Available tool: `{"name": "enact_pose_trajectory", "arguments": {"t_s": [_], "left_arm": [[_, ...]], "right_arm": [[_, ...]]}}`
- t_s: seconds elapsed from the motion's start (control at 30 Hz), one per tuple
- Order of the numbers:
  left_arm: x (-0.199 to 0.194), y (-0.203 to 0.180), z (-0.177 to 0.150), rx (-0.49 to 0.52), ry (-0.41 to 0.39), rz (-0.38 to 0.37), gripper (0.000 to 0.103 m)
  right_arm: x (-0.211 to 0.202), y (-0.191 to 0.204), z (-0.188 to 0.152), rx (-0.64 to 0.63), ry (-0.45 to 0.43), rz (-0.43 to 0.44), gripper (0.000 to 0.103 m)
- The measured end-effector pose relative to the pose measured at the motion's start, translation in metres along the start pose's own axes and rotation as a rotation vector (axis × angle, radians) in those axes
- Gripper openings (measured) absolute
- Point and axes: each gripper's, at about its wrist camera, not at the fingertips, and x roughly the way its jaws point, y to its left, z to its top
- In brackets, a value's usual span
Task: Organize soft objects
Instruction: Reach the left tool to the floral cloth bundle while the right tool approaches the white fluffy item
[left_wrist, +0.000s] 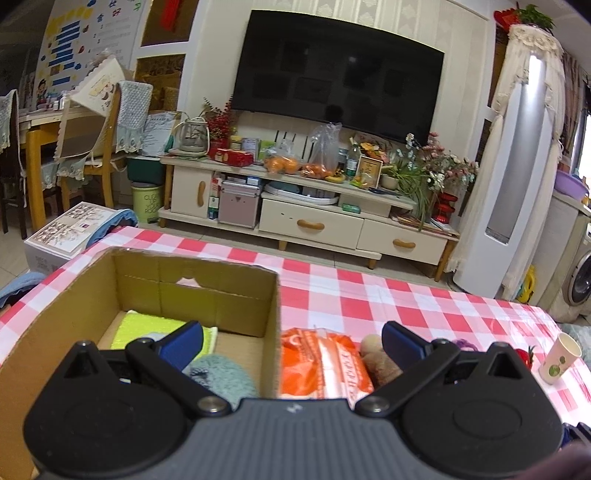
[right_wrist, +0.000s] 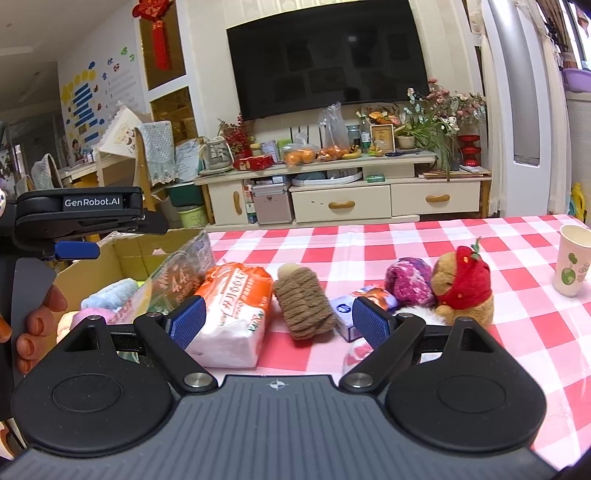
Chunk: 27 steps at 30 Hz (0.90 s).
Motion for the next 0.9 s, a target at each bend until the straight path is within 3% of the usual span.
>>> {"name": "enact_pose_trajectory", "arguments": {"t_s": [0.9], "left_arm": [[0.011, -0.076, -0.026, 0.161, 0.035, -0.096, 0.102]], "right_arm": [[-0.011, -0.020, -0.009, 0.090, -0.031, -0.117, 0.103]]}}
